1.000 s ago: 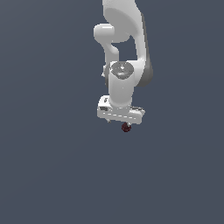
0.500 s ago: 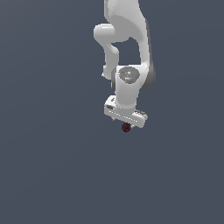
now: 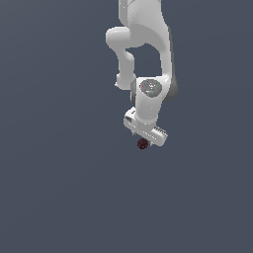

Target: Pick up the object and move it to a goal position.

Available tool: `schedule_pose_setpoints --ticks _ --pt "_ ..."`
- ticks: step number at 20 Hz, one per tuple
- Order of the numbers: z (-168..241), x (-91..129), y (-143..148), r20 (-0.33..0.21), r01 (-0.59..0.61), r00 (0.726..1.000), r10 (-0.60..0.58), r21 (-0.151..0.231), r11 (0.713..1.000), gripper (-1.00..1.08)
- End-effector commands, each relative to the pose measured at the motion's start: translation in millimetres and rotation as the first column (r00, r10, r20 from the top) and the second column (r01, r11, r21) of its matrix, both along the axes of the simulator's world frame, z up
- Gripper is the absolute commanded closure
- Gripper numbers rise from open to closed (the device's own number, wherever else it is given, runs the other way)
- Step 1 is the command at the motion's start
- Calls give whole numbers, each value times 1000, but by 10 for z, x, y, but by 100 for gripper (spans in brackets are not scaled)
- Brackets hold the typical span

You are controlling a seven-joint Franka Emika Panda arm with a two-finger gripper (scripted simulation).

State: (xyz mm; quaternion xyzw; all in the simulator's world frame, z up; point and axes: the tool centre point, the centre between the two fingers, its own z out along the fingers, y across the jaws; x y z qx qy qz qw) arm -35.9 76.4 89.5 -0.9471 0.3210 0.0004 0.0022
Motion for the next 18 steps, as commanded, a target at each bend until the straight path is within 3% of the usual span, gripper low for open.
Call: schedule_pose_setpoints --ticks 1,18 --pt "-38 -31 30 0 40 999 -40 -1 999 -92" --pt "-191 -93 86 -1 109 994 -109 -4 994 -92"
